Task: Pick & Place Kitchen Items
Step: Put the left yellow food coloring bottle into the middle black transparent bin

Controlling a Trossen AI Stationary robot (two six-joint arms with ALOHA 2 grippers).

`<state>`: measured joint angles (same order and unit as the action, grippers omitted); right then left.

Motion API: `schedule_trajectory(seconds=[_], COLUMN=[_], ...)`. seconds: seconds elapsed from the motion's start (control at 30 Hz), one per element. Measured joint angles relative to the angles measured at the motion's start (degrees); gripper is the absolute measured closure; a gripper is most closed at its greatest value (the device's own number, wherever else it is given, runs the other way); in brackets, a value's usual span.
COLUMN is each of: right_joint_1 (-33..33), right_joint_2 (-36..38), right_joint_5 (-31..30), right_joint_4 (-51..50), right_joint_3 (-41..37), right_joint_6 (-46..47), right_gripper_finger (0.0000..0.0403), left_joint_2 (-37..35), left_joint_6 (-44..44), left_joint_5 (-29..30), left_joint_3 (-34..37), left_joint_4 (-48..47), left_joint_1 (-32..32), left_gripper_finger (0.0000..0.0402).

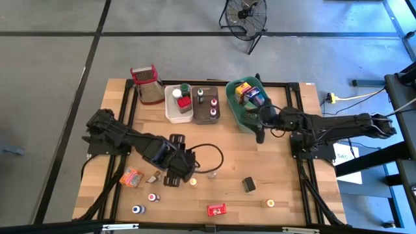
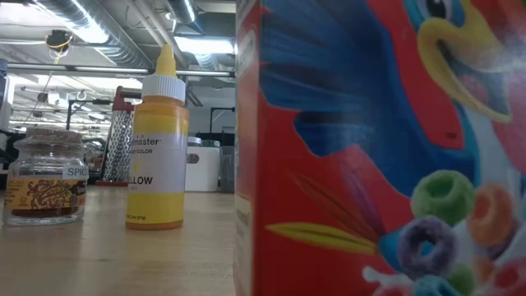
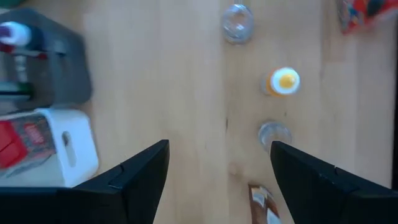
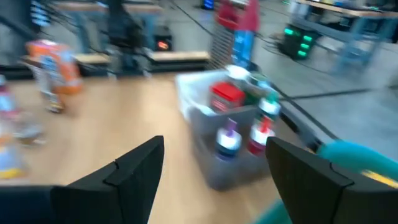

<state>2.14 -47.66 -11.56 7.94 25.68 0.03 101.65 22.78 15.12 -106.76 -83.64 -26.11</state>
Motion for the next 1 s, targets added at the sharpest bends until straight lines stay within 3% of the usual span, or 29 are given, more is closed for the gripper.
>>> schedule_trajectory(seconds=[0.3,0.4,0.5,0.6,0.77,0.87,1.0], right_joint_1=[-7.1,-9.89,-12.86,-15.78,-19.42,-20.43,-20.73], right_joint_2=[0.14,0.14,0.14,0.14,0.14,0.14,0.14], right_joint_5=[14.18,19.56,21.23,21.23,21.23,21.21,21.19], right_joint_4=[2.06,5.88,8.77,10.73,12.4,12.96,12.98], right_joint_3=[3.82,3.9,3.9,3.9,3.9,3.9,3.9], right_joint_6=[1.04,0.99,0.7,-0.68,-3.04,-3.8,-3.93], right_gripper_finger=[0.0118,0.0118,0.0118,0.0118,0.0118,0.0118,0.0118], left_joint_2=[0.04,0.04,0.04,0.03,0.13,0.13,0.09], left_joint_6=[7.99,8.1,6.62,4.51,-3.24,-5.68,-9.41], left_joint_5=[16.85,17.46,18.61,16.7,8.32,3.79,4.54], left_joint_3=[0.01,0.21,2.55,6.48,15.16,17.17,17.24], left_joint_4=[1.81,4.44,8.65,13.19,23.65,24.58,27.38], left_joint_1=[-10.16,-13.25,-15.3,-15.94,-13.97,-12.26,-10.63], left_gripper_finger=[0.0127,0.0126,0.0127,0.0128,0.0126,0.0127,0.0128])
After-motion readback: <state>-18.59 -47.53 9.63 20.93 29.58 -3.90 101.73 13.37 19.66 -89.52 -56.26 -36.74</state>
